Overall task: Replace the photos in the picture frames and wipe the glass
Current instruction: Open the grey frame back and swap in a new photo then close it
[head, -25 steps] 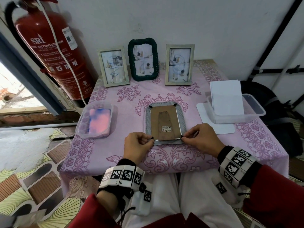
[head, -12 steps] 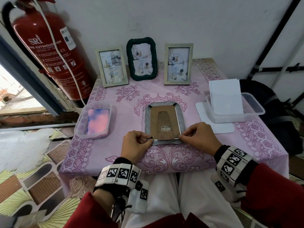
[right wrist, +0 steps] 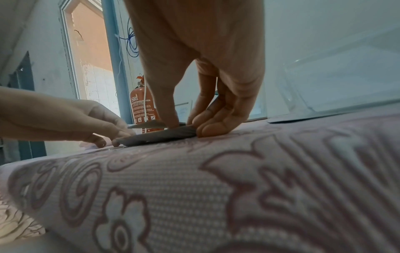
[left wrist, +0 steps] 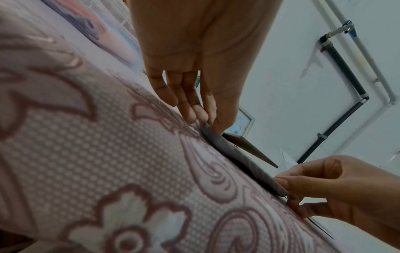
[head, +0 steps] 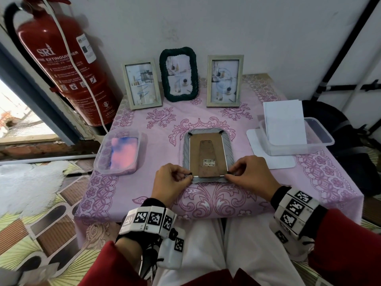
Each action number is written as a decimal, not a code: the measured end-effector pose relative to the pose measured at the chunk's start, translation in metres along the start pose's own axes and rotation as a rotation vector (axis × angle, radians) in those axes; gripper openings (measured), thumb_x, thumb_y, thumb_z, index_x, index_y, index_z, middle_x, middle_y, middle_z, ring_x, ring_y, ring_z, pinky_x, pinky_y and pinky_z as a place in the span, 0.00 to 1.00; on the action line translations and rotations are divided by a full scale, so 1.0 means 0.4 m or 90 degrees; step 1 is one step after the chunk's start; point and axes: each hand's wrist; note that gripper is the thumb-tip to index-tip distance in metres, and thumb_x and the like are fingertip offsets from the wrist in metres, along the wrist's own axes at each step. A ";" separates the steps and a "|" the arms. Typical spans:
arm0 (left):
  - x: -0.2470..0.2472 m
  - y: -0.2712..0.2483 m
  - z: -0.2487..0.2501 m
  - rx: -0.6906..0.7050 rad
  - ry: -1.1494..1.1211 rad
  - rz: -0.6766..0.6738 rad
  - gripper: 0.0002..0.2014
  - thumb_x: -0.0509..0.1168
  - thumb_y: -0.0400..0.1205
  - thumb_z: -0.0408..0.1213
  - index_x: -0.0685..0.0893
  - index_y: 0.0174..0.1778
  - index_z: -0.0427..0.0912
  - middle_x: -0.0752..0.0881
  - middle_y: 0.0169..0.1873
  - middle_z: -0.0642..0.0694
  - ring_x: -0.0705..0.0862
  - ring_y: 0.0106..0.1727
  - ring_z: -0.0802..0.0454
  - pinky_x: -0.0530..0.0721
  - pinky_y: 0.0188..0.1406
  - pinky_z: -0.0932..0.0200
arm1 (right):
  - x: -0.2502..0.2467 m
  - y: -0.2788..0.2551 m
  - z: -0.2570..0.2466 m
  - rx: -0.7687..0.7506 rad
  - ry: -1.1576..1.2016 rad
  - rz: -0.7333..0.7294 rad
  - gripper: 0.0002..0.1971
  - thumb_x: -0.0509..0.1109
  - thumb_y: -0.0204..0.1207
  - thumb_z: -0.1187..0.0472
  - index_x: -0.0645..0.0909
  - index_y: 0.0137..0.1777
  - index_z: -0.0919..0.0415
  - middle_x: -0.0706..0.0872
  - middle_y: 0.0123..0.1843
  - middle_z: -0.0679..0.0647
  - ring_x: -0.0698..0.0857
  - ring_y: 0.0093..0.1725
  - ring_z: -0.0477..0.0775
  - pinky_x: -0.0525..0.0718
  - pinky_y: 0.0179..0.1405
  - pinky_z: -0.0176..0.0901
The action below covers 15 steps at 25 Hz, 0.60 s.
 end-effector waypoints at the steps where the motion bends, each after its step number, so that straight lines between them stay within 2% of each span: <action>1: 0.000 0.000 0.002 0.004 0.004 0.003 0.04 0.76 0.70 0.31 0.90 0.39 0.37 0.84 0.28 0.47 0.80 0.29 0.57 0.80 0.32 0.70 | -0.002 -0.001 0.000 -0.005 -0.001 -0.006 0.05 0.81 0.61 0.60 0.88 0.34 0.58 0.80 0.25 0.38 0.79 0.26 0.33 0.72 0.29 0.13; 5: 0.000 -0.002 0.007 0.021 0.020 0.006 0.04 0.76 0.70 0.30 0.90 0.39 0.36 0.84 0.30 0.46 0.79 0.29 0.58 0.77 0.29 0.76 | -0.005 0.001 -0.004 -0.031 0.004 -0.019 0.04 0.80 0.62 0.63 0.88 0.34 0.60 0.82 0.28 0.43 0.80 0.27 0.35 0.75 0.30 0.15; 9: 0.001 -0.001 0.011 0.026 0.026 0.004 0.03 0.76 0.70 0.29 0.91 0.38 0.35 0.86 0.32 0.42 0.81 0.30 0.55 0.76 0.28 0.76 | -0.007 0.010 -0.005 -0.045 -0.020 -0.042 0.03 0.79 0.63 0.65 0.88 0.36 0.62 0.84 0.31 0.48 0.80 0.29 0.35 0.76 0.31 0.17; 13: -0.005 -0.002 0.010 0.035 0.036 -0.004 0.04 0.76 0.70 0.32 0.91 0.38 0.37 0.87 0.34 0.39 0.82 0.32 0.53 0.79 0.33 0.67 | -0.014 0.006 -0.013 -0.076 -0.045 -0.064 0.02 0.77 0.64 0.65 0.88 0.36 0.62 0.85 0.34 0.51 0.81 0.31 0.39 0.75 0.33 0.23; 15: -0.014 0.004 0.008 0.055 0.087 -0.021 0.06 0.76 0.70 0.37 0.90 0.41 0.43 0.85 0.37 0.44 0.82 0.35 0.55 0.79 0.38 0.65 | -0.023 0.015 -0.019 -0.070 -0.041 -0.061 0.02 0.74 0.66 0.67 0.89 0.37 0.63 0.89 0.36 0.54 0.83 0.32 0.44 0.78 0.36 0.27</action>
Point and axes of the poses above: each hand's wrist, its own y-axis towards the middle knuckle, its own x-axis out of the palm, z = x × y
